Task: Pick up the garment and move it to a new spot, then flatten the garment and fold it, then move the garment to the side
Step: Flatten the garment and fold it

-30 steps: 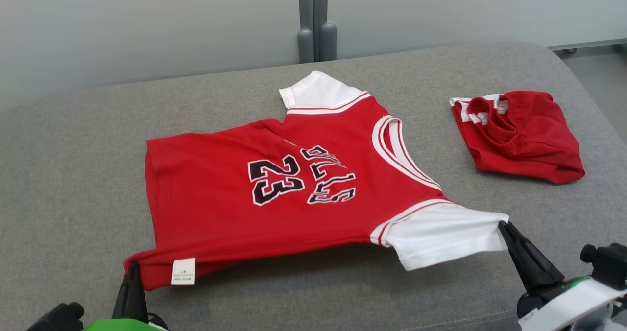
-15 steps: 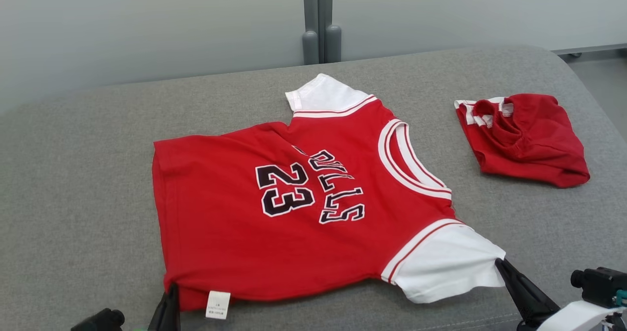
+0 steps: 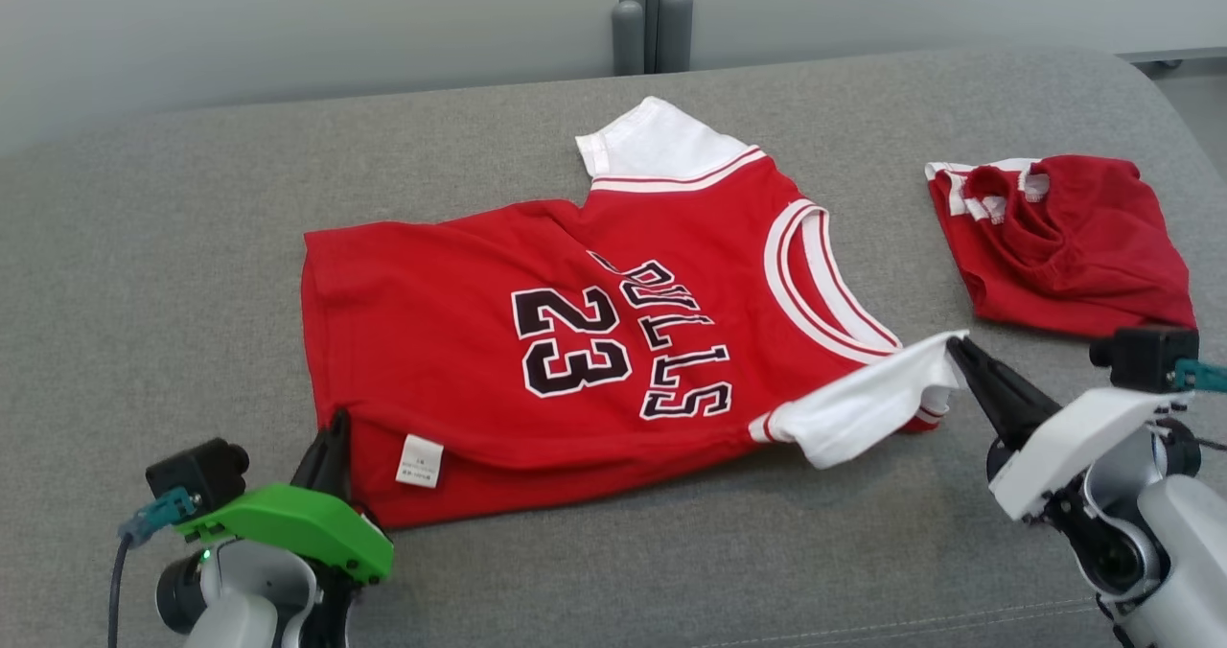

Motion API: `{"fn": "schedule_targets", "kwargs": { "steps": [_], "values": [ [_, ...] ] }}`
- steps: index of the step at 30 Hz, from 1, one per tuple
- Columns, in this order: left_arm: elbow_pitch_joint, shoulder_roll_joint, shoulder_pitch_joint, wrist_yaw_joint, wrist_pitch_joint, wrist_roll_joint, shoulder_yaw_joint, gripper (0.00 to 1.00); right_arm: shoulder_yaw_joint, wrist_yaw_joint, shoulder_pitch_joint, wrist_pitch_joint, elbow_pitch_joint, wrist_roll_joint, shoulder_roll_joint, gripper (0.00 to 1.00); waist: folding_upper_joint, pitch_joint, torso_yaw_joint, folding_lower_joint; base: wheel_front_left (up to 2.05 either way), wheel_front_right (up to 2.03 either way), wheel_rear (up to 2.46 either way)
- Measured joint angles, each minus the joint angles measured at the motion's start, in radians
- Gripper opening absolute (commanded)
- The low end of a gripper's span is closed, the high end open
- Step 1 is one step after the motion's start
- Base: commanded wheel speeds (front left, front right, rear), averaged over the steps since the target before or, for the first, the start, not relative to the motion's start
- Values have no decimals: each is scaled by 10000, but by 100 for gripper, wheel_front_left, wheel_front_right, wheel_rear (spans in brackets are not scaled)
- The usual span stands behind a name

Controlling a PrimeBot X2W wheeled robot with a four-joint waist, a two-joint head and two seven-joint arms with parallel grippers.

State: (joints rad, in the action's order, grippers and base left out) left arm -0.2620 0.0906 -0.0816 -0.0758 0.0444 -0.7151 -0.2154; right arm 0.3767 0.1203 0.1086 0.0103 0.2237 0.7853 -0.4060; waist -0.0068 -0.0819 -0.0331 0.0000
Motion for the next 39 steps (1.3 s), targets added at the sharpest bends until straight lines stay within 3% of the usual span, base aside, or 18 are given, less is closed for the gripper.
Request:
{"fn": "schedule_targets", "kwargs": {
  "steps": [10, 17, 18, 19, 20, 21, 23, 24, 25, 26, 36, 39],
  "values": [
    [-1076, -94, -1938, -161, -232, 362, 58, 0, 167, -267, 2311, 1154, 1317, 4, 408, 0, 0, -1110, 134, 0, 0, 0, 0],
    [-1827, -176, -2613, -186, -71, 424, 67, 0, 226, -337, 3077, 1243, 2316, -6, 734, 0, 0, -1701, 283, 0, 0, 0, 0],
    [-1887, -180, -2680, -196, -67, 424, 107, 0, 221, -339, 3166, 1235, 2428, -35, 779, 13, 0, -1738, 307, 0, 0, 0, 0],
    [-1942, -184, -2744, -205, 15, 424, 146, 0, 201, -341, 3262, 1208, 2516, -35, 838, 36, 0, -1765, 329, 0, 0, 0, 0],
    [-2019, -196, -2818, -207, 102, 426, 176, 0, 165, -347, 3369, 1116, 2600, -40, 895, 84, 0, -1785, 346, 0, 0, 0, 0],
    [-2104, -199, -2889, -209, 176, 435, 209, 0, 119, -357, 3490, 999, 2665, -65, 945, 100, 0, -1800, 359, 0, 0, 0, 0],
    [-2205, -217, -2988, -211, 309, 437, 286, 1, -19, -422, 3752, 746, 2767, -111, 1009, 100, 0, -1814, 374, 0, 0, 0, 0],
    [-2270, -226, -3029, -211, 376, 437, 320, 16, -96, -430, 3860, 596, 2811, -127, 1016, 100, 0, -1817, 378, 0, 0, 0, 0],
    [-2360, -234, -3074, -211, 451, 437, 368, 66, -150, -430, 3967, 441, 2857, -163, 1014, 100, 0, -1818, 382, 0, 0, 0, 0],
    [-2426, -253, -3103, -211, 516, 437, 418, 100, -203, -430, 4044, 309, 2905, -186, 1016, 100, 0, -1816, 386, 0, 0, 0, 0],
    [-2803, -376, -3136, -196, 1156, 360, 568, 100, -385, -326, 4150, -746, 3494, -213, 1055, 100, 0, -1575, 387, 0, 0, 0, 0],
    [-2798, -387, -3121, 2, 1375, 217, 642, 100, -391, -293, 4065, -1078, 3563, -213, 1051, 100, 0, -1447, 389, 0, 0, 0, 0]
  ]
}}
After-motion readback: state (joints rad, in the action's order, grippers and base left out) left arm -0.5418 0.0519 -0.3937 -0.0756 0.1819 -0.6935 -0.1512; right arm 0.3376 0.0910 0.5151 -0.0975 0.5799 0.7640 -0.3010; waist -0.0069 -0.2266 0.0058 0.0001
